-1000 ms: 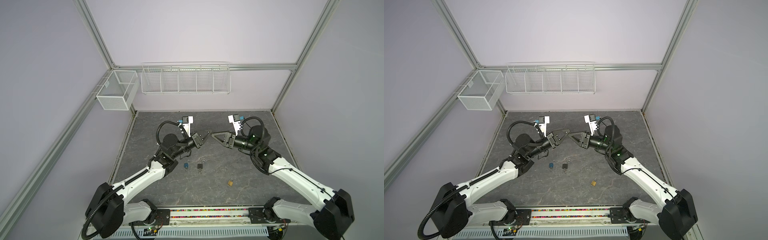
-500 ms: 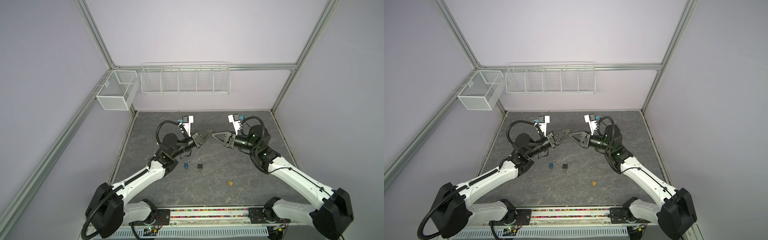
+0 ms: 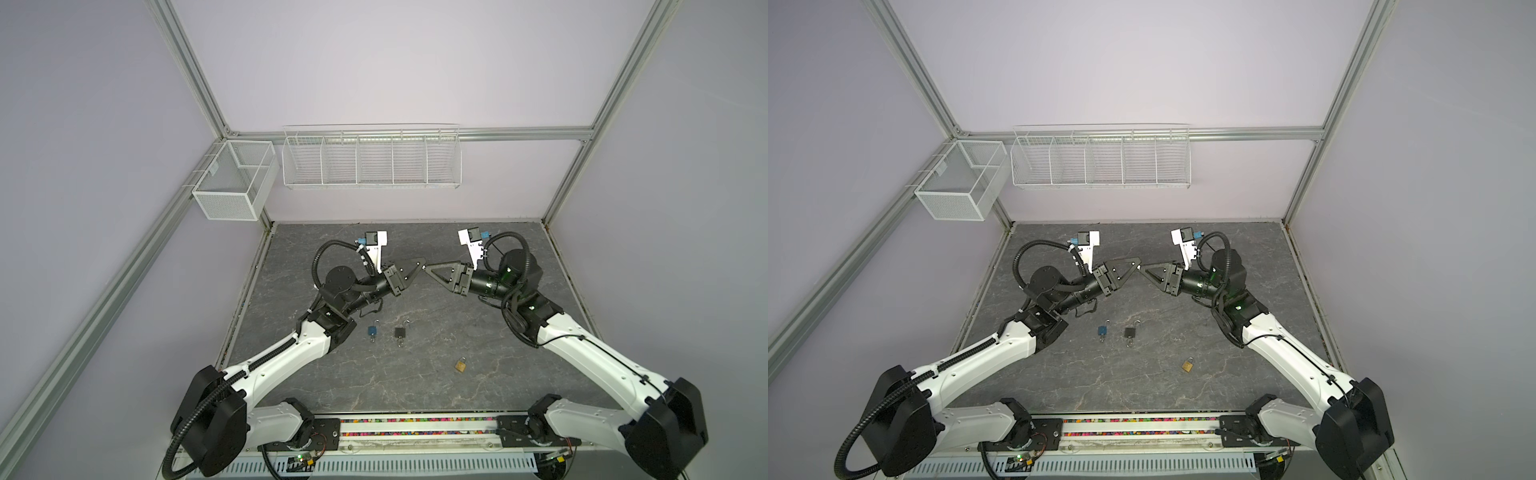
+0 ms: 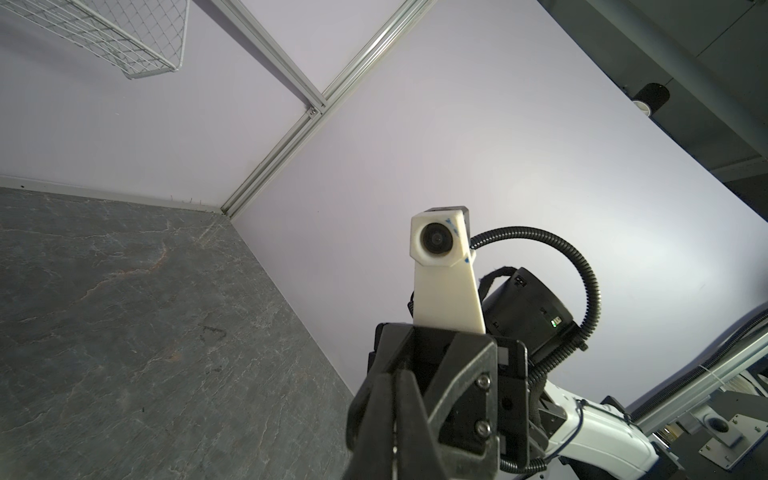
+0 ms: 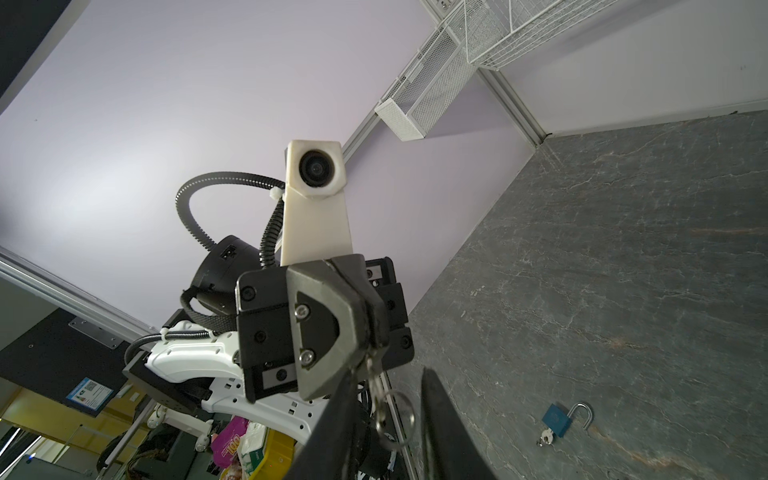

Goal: Unlock with the key

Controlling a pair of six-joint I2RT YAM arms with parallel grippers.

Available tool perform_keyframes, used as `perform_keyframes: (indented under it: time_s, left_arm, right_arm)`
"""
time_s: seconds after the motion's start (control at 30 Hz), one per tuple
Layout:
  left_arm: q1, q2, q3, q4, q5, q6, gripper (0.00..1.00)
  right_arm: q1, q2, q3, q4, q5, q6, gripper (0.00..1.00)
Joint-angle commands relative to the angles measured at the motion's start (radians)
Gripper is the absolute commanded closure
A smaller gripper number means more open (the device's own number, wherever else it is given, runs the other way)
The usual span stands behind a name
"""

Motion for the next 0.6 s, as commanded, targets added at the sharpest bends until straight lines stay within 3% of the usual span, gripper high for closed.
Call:
perform_keyframes:
  time_s: [0.0,0.57]
  left_arm:
    - [-0.002,-0.010,0.033,0.010,0.011,-0.003,1.00]
    - [-0.007,-0.003,0.041,0.010,0.034,-0.002,1.00]
  right_arm:
    - [-0.005,-0.012,-0.008,0.037,-0.027,0.003,0.73]
    - [-0.005,0.022,0.002,0.068,-0.042,0.015,0.77]
